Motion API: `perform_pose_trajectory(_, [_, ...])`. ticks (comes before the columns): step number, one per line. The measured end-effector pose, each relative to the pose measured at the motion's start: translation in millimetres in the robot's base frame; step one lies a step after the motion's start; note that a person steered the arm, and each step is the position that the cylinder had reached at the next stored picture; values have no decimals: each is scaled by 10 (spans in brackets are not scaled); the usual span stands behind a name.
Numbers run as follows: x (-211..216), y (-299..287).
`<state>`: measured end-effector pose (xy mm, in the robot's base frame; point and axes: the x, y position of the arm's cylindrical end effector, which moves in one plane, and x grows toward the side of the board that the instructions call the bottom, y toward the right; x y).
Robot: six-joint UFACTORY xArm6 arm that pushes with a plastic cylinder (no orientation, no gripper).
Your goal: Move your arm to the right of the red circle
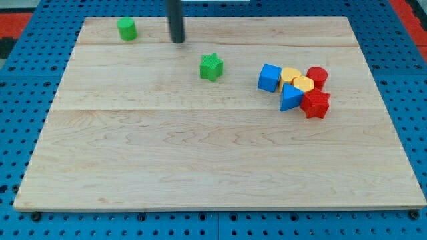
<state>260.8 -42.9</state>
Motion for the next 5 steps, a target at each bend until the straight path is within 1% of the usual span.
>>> perform_pose_trajectory(1, [26, 791])
perform_pose_trajectory(2, [60, 1882])
perform_pose_trajectory(3, [598, 2723])
perform_pose_trajectory(4, [1098, 2749])
perform_pose_trajectory(5, [1360, 2511])
